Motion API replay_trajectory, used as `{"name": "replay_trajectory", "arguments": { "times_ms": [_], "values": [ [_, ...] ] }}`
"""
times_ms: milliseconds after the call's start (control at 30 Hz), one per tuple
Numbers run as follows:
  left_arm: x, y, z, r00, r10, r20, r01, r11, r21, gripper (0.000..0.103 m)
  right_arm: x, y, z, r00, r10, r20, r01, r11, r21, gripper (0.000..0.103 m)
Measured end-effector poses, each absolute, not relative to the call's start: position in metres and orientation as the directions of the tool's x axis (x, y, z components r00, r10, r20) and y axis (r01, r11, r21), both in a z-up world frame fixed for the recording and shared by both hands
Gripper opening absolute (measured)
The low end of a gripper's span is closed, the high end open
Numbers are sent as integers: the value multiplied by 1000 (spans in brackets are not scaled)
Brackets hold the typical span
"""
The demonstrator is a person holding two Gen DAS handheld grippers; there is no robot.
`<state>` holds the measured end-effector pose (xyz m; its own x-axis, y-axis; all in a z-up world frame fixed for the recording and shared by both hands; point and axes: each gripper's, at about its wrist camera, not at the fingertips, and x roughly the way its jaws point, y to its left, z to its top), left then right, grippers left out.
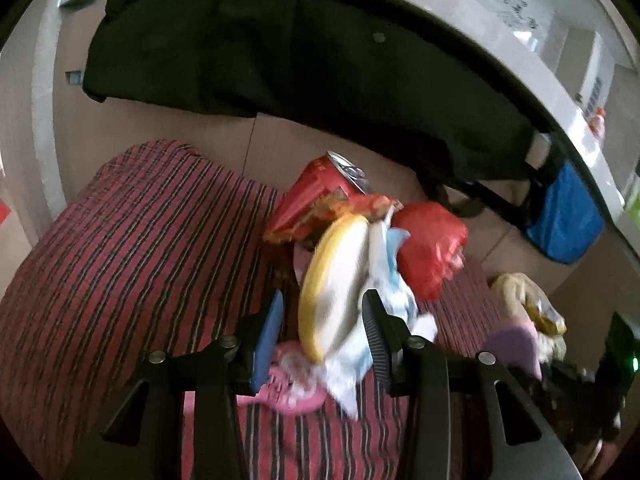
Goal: Collect trash
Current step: 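Grasp the yellow-rimmed round scrubber with the left tool while the right tool holds the sponge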
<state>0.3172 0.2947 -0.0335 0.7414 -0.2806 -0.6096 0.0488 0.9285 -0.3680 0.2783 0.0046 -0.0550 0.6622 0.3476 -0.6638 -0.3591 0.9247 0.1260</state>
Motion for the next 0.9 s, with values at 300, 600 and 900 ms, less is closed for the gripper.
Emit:
{"name": "replay_trajectory", "arguments": {
  "times_ms": [300, 600, 900],
  "values": [
    [346, 287, -50, 698, -299, -650, -26, 897, -441, 29, 270, 1, -61, 652, 357, -669, -375, 919, 125, 28],
    [308, 256, -15, 754, -218, -619, -2, 942, -335, 14, 259, -8, -46, 675, 369, -639, -382, 916, 125, 28],
    [248, 216, 36, 853, -114, -510, 19, 982, -188, 14, 250, -21, -21, 701, 384, -601, -385, 913, 134, 28]
  ]
}}
